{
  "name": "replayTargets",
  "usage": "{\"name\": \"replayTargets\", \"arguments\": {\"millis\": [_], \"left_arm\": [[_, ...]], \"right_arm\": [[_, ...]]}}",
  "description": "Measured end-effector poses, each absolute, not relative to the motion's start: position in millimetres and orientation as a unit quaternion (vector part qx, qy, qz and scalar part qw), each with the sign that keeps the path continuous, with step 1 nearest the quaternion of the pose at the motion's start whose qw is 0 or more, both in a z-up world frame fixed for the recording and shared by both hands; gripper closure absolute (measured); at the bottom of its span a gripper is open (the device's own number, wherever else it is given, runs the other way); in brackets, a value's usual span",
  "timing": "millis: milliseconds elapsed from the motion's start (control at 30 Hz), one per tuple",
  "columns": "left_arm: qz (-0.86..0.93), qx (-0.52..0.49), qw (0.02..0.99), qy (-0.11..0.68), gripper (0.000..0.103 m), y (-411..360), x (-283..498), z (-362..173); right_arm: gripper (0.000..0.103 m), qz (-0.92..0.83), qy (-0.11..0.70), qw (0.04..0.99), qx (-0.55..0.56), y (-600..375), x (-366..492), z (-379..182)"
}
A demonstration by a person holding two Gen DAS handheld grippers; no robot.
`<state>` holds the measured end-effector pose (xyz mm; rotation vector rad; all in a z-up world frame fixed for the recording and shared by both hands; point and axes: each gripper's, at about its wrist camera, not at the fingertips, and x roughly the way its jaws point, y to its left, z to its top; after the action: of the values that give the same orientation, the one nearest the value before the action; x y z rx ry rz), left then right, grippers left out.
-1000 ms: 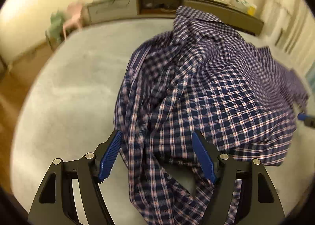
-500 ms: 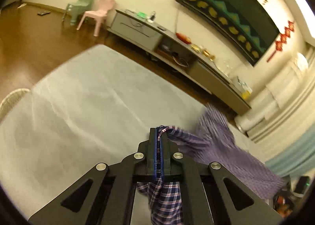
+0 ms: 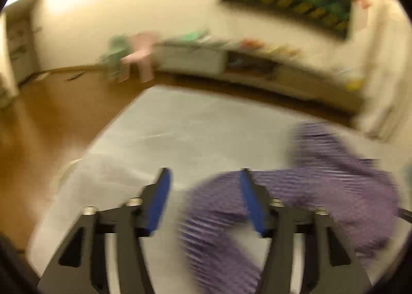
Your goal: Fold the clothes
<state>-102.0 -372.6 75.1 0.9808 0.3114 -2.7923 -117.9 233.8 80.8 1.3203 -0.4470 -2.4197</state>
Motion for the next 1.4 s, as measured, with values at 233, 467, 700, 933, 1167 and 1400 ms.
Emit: {"name": "replayTargets", "arguments": {"millis": [233, 467, 700, 933, 1167, 1400], "left_arm": [[-0.907, 0.394, -0.093, 0.116, 0.025, -232, -79, 11], [-0.894, 0.43, -0.125, 0.003, 0.025, -117, -93, -35], [-0.898, 0.389, -0.13, 0.157, 0.101, -191, -78, 17], [-0.899, 0.318, -0.073, 0.292, 0.101, -321, -44, 90], [-0.883, 0.399, -0.005, 0.248, 0.059, -320, -40, 23], [-0.898, 0.391, -0.003, 0.203, 0.026, -303, -32, 5]], "right_arm": [[0.042, -0.844, -0.158, 0.172, 0.483, 226, -116, 64], [0.067, -0.845, -0.106, 0.19, 0.489, 193, -122, 35], [0.099, -0.861, -0.12, 0.264, 0.418, 200, -96, 98], [0.101, -0.864, -0.245, 0.331, 0.291, 262, -68, 193], [0.057, -0.838, -0.174, 0.3, 0.421, 195, -56, 109], [0.033, -0.787, -0.1, 0.343, 0.503, 117, -14, 52]]}}
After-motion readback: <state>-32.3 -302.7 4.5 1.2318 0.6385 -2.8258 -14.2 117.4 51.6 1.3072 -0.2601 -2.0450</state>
